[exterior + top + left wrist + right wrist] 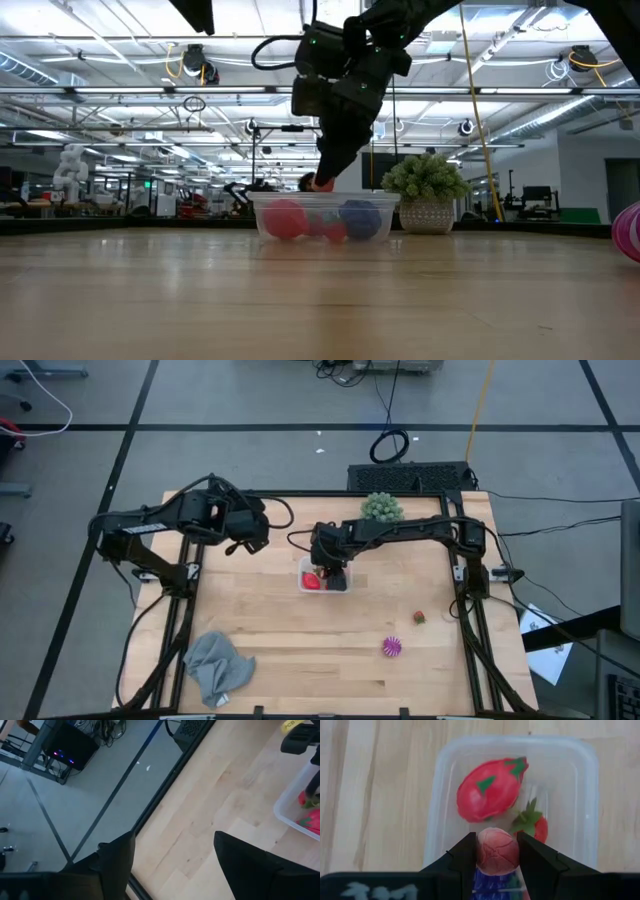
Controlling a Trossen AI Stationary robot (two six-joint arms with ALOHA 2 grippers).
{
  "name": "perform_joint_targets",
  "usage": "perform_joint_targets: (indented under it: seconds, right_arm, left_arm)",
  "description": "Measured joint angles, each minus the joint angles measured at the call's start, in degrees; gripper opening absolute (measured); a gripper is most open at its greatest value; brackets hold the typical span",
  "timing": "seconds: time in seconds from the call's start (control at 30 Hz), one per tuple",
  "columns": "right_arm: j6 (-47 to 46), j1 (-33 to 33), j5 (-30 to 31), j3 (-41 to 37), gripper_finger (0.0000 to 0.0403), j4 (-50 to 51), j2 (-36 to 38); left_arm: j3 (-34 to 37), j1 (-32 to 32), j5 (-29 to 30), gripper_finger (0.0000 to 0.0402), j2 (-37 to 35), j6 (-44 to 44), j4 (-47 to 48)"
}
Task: Pick and placing Produce into tupperware
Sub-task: Put the pink peach into the transparent bin
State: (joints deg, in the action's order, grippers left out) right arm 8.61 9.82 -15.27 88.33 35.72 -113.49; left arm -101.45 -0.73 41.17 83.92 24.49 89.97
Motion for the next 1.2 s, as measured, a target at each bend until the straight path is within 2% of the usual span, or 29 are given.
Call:
perform_joint_targets:
  seconds: [0.87, 1.2]
  right_arm:
    - [0.03, 1.36, 0.13, -0.02, 0.0123, -0.36, 0.02]
    - [-0.84, 1.36, 0.15, -4.4, 0.0123, -2.79, -0.02]
  left_arm:
    - [0.02, 0.0, -0.09, 0.0278, 0.0, 1.07, 0.02]
    - [0.02, 0.0, -0.39, 0.0278, 0.0, 1.07, 0.03]
